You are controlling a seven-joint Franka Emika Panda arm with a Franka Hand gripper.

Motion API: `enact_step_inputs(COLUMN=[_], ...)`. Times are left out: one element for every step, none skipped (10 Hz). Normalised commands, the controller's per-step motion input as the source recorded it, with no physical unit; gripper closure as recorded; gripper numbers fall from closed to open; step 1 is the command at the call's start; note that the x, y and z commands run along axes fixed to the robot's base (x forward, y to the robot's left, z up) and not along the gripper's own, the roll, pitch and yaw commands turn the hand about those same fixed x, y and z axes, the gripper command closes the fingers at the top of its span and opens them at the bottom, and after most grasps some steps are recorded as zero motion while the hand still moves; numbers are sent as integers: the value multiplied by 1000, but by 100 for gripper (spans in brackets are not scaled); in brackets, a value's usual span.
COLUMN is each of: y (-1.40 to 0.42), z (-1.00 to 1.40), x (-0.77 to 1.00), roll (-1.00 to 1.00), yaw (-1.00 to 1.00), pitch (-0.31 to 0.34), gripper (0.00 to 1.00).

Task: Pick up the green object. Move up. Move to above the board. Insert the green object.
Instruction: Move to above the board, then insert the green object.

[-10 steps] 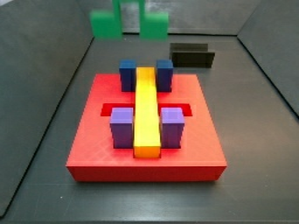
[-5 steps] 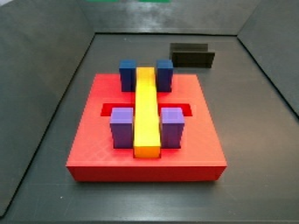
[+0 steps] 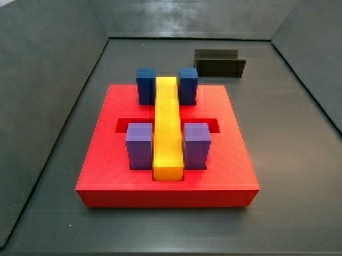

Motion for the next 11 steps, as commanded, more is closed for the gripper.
enact_step_inputs(y=[-339, 0, -80, -189, -226, -260, -257, -246, -103, 0, 0], z=[98, -57, -411, -711, -794, -854, -823, -786, -637, -560, -494], x=[160, 6, 149, 246, 243, 191, 71, 0, 0, 0, 0], roll=[50, 0, 77, 197, 226, 166, 144, 140, 0, -193, -254], yaw=[15, 0, 0, 0, 0, 0, 0, 0, 0, -6, 0], pitch=[163, 0, -13, -41, -69, -117, -166, -197, -146, -181, -183], gripper=[100, 100, 100, 100, 100, 100, 100, 100, 100, 100, 100])
